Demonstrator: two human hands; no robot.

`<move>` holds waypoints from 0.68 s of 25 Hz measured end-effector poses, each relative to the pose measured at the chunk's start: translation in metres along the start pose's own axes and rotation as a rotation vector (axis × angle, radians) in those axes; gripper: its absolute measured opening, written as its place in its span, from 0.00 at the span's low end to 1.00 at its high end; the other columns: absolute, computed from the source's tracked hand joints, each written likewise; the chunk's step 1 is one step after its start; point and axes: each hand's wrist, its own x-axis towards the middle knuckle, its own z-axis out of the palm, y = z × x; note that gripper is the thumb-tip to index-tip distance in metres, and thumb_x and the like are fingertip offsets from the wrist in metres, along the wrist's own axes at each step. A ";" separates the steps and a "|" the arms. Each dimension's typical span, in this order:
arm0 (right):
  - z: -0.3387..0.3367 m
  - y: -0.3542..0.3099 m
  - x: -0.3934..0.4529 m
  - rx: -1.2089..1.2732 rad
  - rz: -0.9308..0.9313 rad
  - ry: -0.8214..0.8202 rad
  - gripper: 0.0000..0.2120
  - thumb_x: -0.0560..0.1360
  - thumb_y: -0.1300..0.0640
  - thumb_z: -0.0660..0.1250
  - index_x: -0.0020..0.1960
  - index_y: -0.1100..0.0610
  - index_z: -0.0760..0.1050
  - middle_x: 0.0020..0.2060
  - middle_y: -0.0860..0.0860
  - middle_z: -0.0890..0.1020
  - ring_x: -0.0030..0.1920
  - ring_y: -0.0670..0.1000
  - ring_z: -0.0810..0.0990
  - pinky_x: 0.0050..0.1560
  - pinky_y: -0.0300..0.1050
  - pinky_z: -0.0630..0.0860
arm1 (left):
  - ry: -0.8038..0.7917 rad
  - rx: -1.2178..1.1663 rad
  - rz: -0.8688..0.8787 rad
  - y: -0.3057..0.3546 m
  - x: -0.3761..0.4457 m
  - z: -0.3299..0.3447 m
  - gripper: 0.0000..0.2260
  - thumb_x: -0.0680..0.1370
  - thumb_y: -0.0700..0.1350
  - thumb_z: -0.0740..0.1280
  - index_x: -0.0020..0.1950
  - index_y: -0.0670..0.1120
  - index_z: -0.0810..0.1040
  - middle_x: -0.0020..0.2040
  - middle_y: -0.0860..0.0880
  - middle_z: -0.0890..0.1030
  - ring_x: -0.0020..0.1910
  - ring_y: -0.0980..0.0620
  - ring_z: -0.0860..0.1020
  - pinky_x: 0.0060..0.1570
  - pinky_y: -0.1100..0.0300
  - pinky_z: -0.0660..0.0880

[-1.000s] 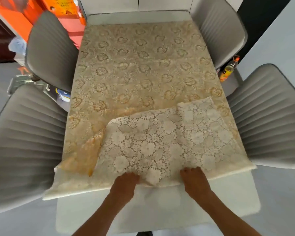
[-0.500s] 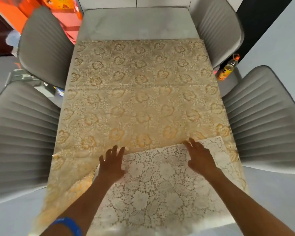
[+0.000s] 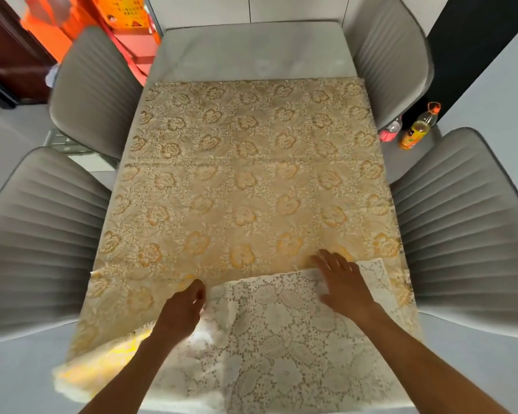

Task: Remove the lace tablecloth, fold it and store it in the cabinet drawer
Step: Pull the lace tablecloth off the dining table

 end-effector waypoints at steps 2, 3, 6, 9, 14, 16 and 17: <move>-0.005 0.009 0.009 -0.011 -0.020 -0.016 0.36 0.74 0.51 0.66 0.78 0.49 0.54 0.71 0.53 0.70 0.70 0.57 0.67 0.68 0.54 0.61 | 0.000 -0.155 0.134 0.004 -0.002 -0.019 0.06 0.81 0.41 0.63 0.48 0.52 0.73 0.35 0.51 0.78 0.35 0.52 0.78 0.41 0.57 0.74; -0.009 0.014 0.012 -0.009 -0.040 -0.062 0.32 0.74 0.51 0.66 0.75 0.48 0.59 0.64 0.52 0.76 0.64 0.57 0.73 0.61 0.51 0.64 | -0.043 -0.208 0.177 0.006 -0.002 -0.030 0.06 0.80 0.41 0.65 0.51 0.52 0.76 0.35 0.51 0.79 0.36 0.54 0.79 0.42 0.61 0.73; -0.012 0.024 0.009 0.010 -0.133 -0.128 0.21 0.71 0.51 0.68 0.62 0.47 0.71 0.57 0.48 0.76 0.58 0.53 0.73 0.49 0.46 0.64 | -0.241 -0.217 0.221 0.007 0.005 -0.057 0.08 0.80 0.41 0.67 0.53 0.54 0.81 0.42 0.57 0.83 0.40 0.58 0.81 0.43 0.70 0.72; 0.000 0.017 -0.001 0.169 -0.134 -0.073 0.33 0.67 0.51 0.72 0.70 0.46 0.65 0.68 0.46 0.67 0.63 0.53 0.70 0.53 0.47 0.69 | -0.246 -0.222 0.235 0.021 0.022 -0.070 0.12 0.80 0.39 0.65 0.54 0.56 0.80 0.43 0.64 0.83 0.41 0.60 0.82 0.44 0.69 0.74; 0.002 0.004 0.015 0.073 -0.018 -0.013 0.33 0.71 0.49 0.71 0.72 0.49 0.62 0.65 0.51 0.72 0.58 0.56 0.76 0.51 0.48 0.74 | -0.022 -0.178 0.236 0.033 0.039 -0.058 0.11 0.80 0.43 0.66 0.58 0.57 0.79 0.42 0.55 0.83 0.43 0.57 0.81 0.48 0.55 0.78; -0.001 0.008 0.018 0.018 -0.013 -0.029 0.22 0.72 0.47 0.69 0.63 0.50 0.69 0.54 0.50 0.79 0.54 0.55 0.78 0.46 0.47 0.68 | -0.103 -0.165 0.128 0.024 0.045 -0.057 0.16 0.76 0.50 0.71 0.63 0.57 0.76 0.51 0.52 0.83 0.49 0.55 0.81 0.54 0.54 0.76; -0.003 0.008 0.016 -0.008 -0.021 -0.038 0.15 0.72 0.47 0.68 0.57 0.50 0.72 0.50 0.50 0.81 0.54 0.55 0.77 0.45 0.47 0.66 | -0.235 -0.084 0.046 0.019 0.046 -0.055 0.23 0.74 0.53 0.73 0.67 0.57 0.73 0.58 0.52 0.81 0.56 0.53 0.78 0.57 0.55 0.74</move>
